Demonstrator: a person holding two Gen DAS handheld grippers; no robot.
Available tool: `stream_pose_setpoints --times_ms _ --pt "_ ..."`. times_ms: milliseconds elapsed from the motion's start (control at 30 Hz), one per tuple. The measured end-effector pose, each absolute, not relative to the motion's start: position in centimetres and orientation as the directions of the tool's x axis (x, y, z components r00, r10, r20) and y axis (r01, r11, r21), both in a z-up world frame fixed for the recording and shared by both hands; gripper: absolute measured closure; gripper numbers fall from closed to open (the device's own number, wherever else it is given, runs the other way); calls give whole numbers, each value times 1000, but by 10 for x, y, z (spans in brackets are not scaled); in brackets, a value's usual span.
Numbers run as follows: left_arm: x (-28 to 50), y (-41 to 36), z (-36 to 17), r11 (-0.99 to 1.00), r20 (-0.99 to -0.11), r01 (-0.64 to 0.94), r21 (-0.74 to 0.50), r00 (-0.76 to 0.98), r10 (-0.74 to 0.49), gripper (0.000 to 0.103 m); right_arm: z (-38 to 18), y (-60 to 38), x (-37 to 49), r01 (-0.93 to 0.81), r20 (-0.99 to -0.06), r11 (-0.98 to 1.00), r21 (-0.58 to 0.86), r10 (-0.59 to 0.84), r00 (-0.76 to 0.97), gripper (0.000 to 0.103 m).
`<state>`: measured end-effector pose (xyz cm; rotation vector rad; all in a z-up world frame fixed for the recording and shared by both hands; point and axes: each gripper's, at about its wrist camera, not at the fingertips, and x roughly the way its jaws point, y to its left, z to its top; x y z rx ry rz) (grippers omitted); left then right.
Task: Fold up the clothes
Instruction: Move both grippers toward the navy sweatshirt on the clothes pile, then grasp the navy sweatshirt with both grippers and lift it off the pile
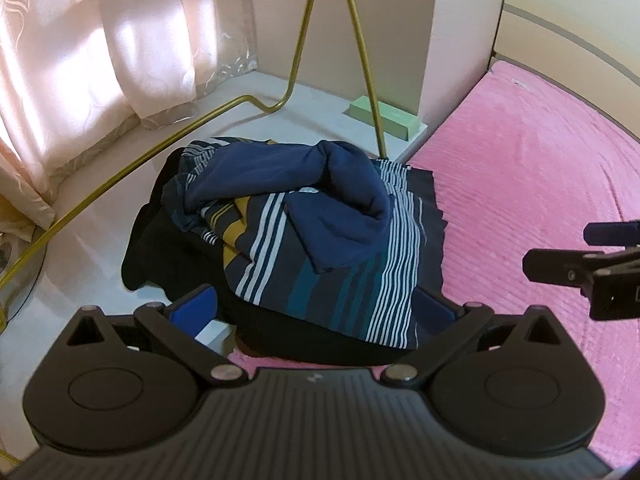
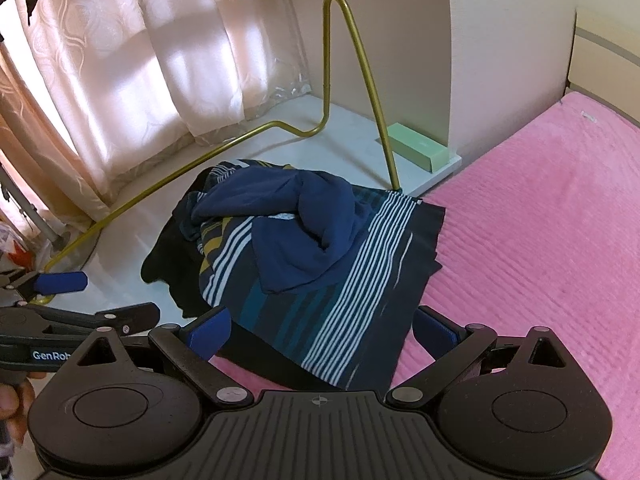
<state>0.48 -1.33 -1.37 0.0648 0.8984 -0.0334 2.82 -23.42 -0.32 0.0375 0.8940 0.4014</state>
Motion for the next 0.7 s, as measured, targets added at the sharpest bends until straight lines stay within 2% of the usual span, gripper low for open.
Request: stream_pose_setpoints --times_ms 233,367,567,700 --pt "10 -17 -23 993 -769 53 106 638 47 2 -16 -253 38 -378 -745 909 175 373 553 3" --pt "27 -9 -32 977 -755 82 197 649 98 2 -30 -251 58 -386 -760 904 182 378 528 4" --pt "102 18 -73 916 -729 216 337 676 109 3 -56 -231 107 -419 -750 890 179 399 528 4" --pt "168 31 -112 852 -743 333 403 662 93 9 -87 -211 153 -390 -754 901 190 389 529 4"
